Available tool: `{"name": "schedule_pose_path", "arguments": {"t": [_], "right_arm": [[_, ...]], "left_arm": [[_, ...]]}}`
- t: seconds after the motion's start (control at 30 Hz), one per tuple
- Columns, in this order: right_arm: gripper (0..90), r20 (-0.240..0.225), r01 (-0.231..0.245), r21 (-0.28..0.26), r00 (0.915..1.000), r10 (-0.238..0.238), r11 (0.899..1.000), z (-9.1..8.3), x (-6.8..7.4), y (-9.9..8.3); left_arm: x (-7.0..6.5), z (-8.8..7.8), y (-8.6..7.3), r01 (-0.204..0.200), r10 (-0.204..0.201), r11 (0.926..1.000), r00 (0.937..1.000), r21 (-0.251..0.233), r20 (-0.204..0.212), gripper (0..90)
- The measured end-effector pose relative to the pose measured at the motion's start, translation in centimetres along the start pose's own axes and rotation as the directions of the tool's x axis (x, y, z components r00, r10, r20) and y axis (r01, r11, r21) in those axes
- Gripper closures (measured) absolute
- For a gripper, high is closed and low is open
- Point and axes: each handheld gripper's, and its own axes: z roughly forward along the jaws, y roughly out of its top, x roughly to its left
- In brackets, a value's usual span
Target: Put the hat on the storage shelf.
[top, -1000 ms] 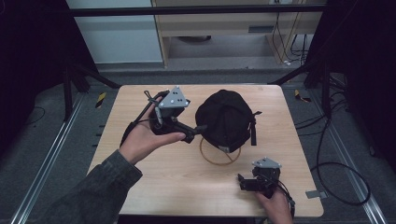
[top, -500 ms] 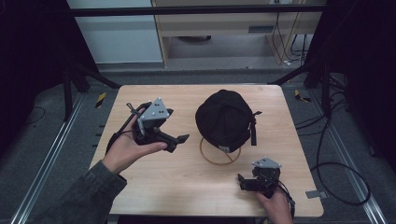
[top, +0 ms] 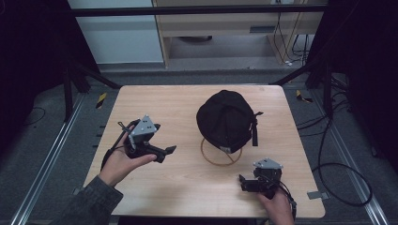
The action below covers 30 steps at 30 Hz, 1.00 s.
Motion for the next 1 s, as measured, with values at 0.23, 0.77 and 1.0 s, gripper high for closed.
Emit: {"name": "schedule_pose_path", "arguments": {"t": [0.23,0.77,1.0], "right_arm": [[0.4,0.000,0.001,0.000,1.0000,-0.001,1.000,0.0,0.0,0.0],[0.4,0.000,0.002,0.000,1.0000,-0.002,1.000,0.0,0.0,0.0],[0.4,0.000,0.001,0.000,1.0000,-0.001,1.000,0.0,0.0,0.0]], "left_arm": [[-0.5,1.3,-4.6,0.033,-0.033,0.9987,0.9994,0.038,-0.008,5.9],[2.0,0.5,-13.5,0.161,-0.152,0.9796,0.9845,0.119,-0.088,6.0],[2.8,0.7,-15.3,0.190,-0.172,0.9699,0.9771,0.152,-0.125,5.3]]}}
